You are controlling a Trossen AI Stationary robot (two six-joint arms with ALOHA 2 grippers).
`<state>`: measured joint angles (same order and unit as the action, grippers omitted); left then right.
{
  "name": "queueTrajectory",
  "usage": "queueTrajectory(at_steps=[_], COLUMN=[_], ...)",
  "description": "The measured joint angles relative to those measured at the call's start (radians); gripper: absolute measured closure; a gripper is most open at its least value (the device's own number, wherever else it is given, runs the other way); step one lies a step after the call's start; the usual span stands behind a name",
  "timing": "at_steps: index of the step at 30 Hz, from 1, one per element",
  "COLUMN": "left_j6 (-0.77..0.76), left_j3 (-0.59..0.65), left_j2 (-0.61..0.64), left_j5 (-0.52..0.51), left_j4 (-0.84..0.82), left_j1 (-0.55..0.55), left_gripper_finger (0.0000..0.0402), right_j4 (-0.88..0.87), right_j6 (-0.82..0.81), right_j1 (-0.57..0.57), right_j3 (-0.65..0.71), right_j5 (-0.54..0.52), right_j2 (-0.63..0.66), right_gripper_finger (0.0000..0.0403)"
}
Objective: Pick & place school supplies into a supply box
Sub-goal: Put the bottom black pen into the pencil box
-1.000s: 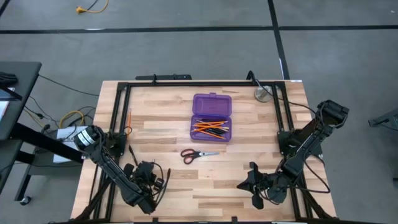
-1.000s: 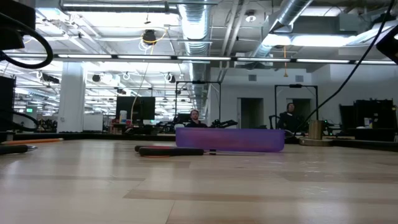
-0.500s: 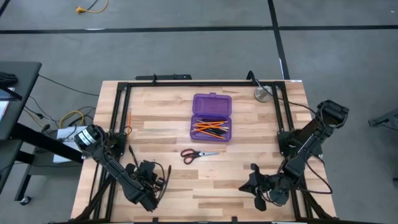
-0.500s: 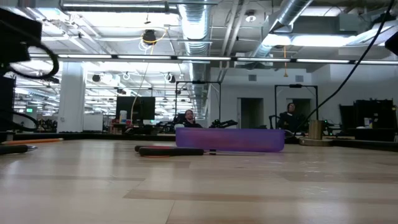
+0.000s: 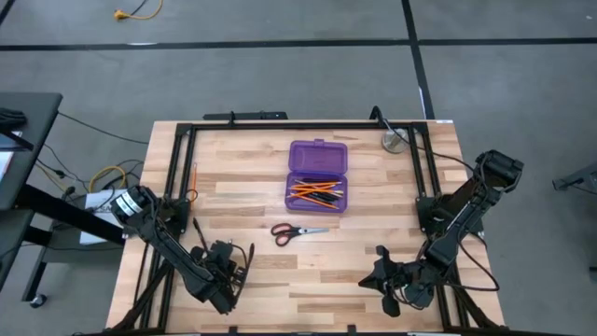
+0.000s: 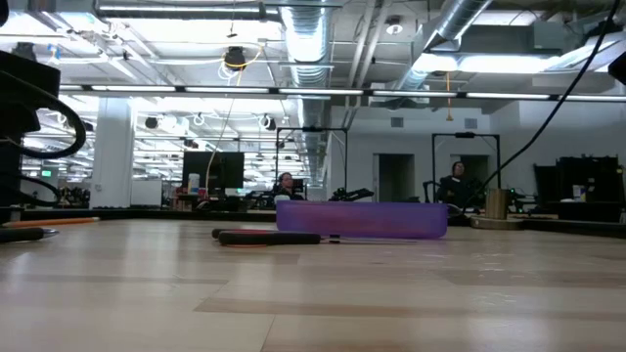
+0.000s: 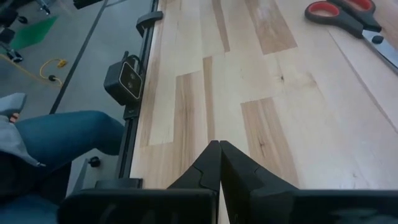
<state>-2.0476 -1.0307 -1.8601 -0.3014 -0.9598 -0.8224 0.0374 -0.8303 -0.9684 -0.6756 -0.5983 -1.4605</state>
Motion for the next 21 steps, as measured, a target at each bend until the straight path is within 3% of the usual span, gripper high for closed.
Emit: queueTrajectory(at_steps=[8,17,21], left_j6=[0.036,0.068,0.075], left_j3=[0.002,0.002,0.002], left_j2=[-0.002,-0.003,-0.004], left_j5=[0.034,0.029,0.014], left_j4=[0.008,0.028,0.031], left_j1=[0.011,0.011,0.010], left_gripper_finger=[0.0284,0.0363,0.0380], right_j4=[0.000,0.000,0.000], right_j6=[0.000,0.000,0.000], right_j1=[0.000,0.000,0.000], right_j3=[0.000,0.000,0.000], right_j5=[0.023,0.024,0.024], right_j2=[0.000,0.000,0.000], right_gripper_finger=[0.0403,0.0403,0.0403])
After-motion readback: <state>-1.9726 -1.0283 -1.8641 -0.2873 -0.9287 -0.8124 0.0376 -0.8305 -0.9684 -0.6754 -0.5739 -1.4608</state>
